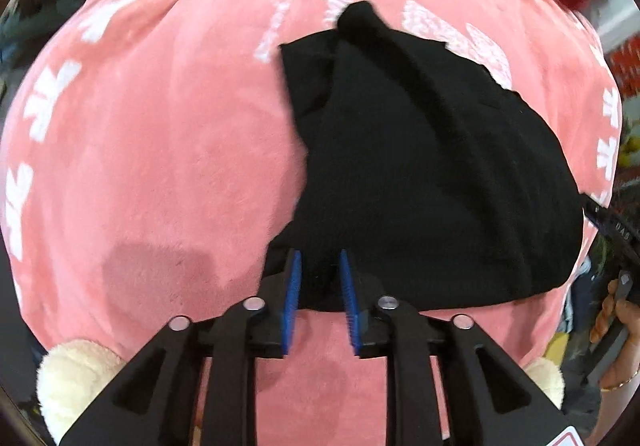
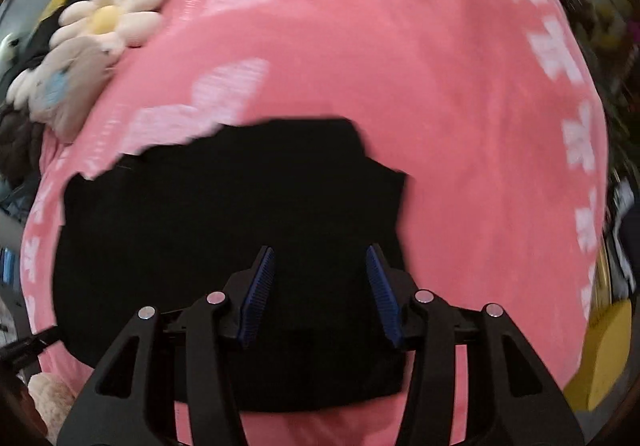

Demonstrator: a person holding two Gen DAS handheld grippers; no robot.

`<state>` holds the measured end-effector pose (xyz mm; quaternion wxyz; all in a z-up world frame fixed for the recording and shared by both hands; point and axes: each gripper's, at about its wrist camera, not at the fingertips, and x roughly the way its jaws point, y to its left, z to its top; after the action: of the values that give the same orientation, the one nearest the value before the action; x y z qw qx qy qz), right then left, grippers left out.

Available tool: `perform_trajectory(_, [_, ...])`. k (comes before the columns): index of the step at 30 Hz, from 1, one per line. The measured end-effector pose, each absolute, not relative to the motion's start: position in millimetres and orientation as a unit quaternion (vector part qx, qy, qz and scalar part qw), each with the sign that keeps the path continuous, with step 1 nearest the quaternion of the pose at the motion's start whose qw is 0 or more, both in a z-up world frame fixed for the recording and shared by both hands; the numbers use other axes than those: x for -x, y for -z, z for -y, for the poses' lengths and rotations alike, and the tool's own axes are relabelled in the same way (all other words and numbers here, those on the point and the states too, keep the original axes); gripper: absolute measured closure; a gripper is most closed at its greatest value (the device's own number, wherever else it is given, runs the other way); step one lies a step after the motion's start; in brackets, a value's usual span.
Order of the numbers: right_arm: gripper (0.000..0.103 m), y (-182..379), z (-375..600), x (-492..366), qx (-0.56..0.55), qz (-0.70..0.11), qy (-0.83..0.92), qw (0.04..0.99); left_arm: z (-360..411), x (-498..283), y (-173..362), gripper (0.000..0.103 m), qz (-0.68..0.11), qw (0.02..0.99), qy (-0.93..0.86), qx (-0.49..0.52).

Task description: Fold small clothes

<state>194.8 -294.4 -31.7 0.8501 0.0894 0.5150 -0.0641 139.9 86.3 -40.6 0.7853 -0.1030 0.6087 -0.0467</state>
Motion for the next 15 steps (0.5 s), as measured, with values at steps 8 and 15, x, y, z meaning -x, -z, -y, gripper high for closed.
perform_trajectory(8, [0.050,56.8,322.6,-257.0,-0.129,-0.517,0.068,0.843,-65.4,-140.8,41.5,0.078,-0.611,0.789,0.028,0.060])
perform_trajectory(15, [0.099,43.7,314.5,-274.6,-0.120,-0.496,0.058,0.858,-55.3,-146.5,48.0,0.075,-0.618,0.785,0.019,0.035])
